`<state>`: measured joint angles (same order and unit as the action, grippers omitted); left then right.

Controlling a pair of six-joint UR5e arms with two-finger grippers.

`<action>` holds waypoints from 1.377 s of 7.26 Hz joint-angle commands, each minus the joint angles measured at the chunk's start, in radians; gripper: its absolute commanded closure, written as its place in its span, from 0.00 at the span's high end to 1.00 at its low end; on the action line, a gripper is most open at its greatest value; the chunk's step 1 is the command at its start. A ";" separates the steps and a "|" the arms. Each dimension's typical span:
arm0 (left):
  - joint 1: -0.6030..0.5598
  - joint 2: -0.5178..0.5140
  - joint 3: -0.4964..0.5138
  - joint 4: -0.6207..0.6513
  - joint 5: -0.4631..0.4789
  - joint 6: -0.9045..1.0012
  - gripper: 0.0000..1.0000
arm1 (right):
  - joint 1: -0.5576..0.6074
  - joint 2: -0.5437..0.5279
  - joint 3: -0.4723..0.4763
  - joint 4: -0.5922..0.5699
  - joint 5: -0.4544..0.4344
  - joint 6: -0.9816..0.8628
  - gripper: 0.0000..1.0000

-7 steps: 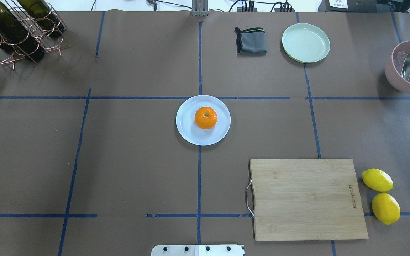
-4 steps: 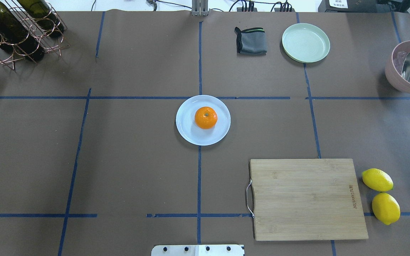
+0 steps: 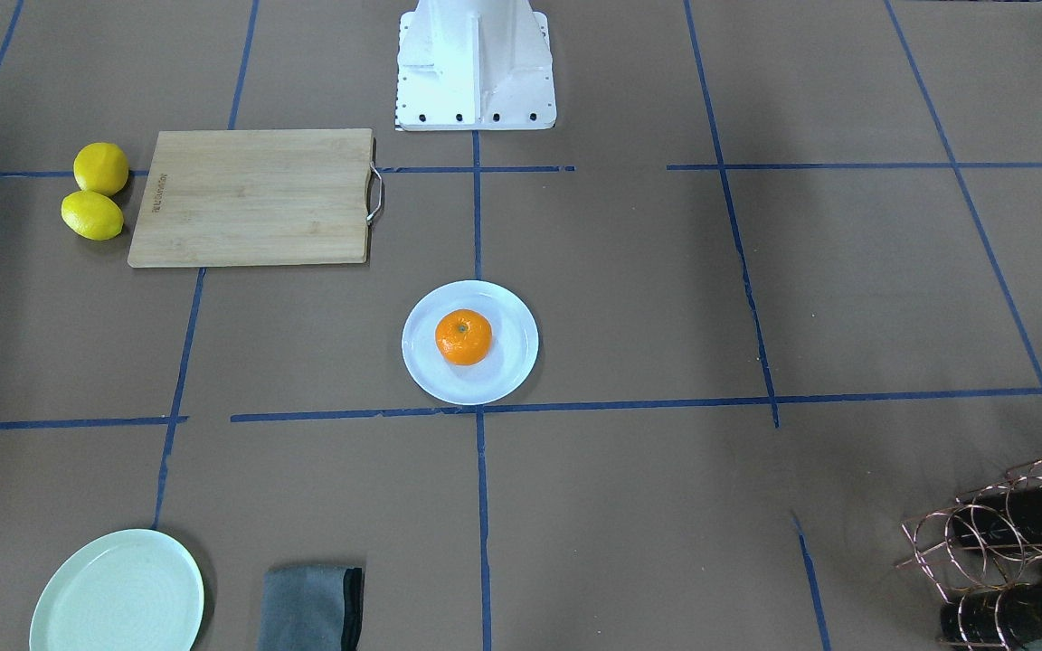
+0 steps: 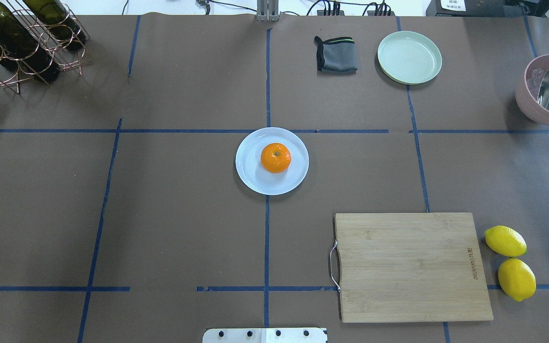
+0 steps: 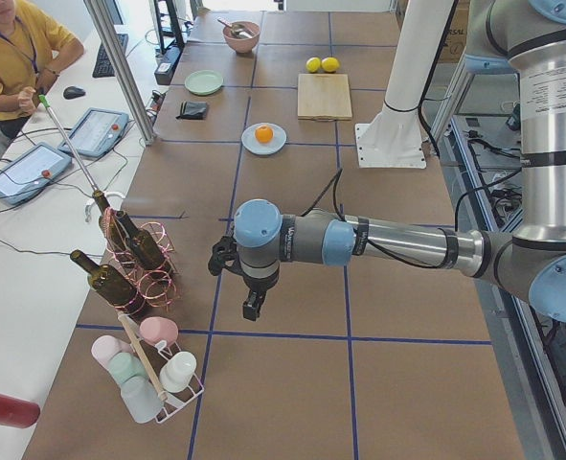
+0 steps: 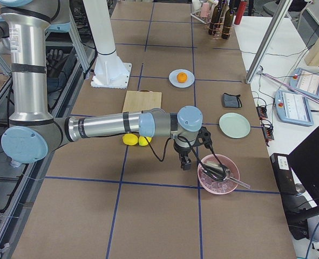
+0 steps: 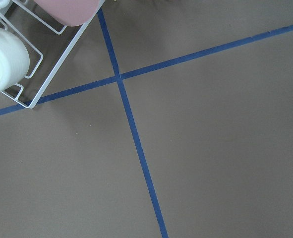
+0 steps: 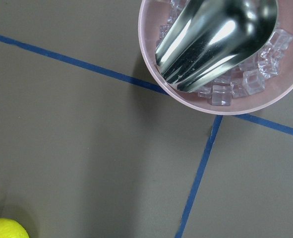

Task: Pick orange to plate

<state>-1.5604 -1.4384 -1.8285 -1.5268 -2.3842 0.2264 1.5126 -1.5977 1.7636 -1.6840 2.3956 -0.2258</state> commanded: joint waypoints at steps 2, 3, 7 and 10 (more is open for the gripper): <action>0.003 -0.057 0.087 0.010 0.000 -0.012 1.00 | 0.000 -0.039 0.011 0.001 0.004 0.016 1.00; 0.005 -0.057 0.092 0.025 0.000 -0.015 1.00 | 0.001 -0.048 0.013 0.003 0.005 0.031 1.00; -0.003 -0.053 0.077 0.089 0.000 -0.039 1.00 | 0.001 -0.056 0.026 0.003 0.004 0.069 1.00; -0.003 -0.039 0.031 0.082 -0.001 -0.116 1.00 | 0.001 -0.097 0.053 0.004 -0.012 0.123 1.00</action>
<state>-1.5630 -1.4824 -1.7855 -1.4418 -2.3835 0.1206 1.5140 -1.6774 1.8045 -1.6799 2.3883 -0.1123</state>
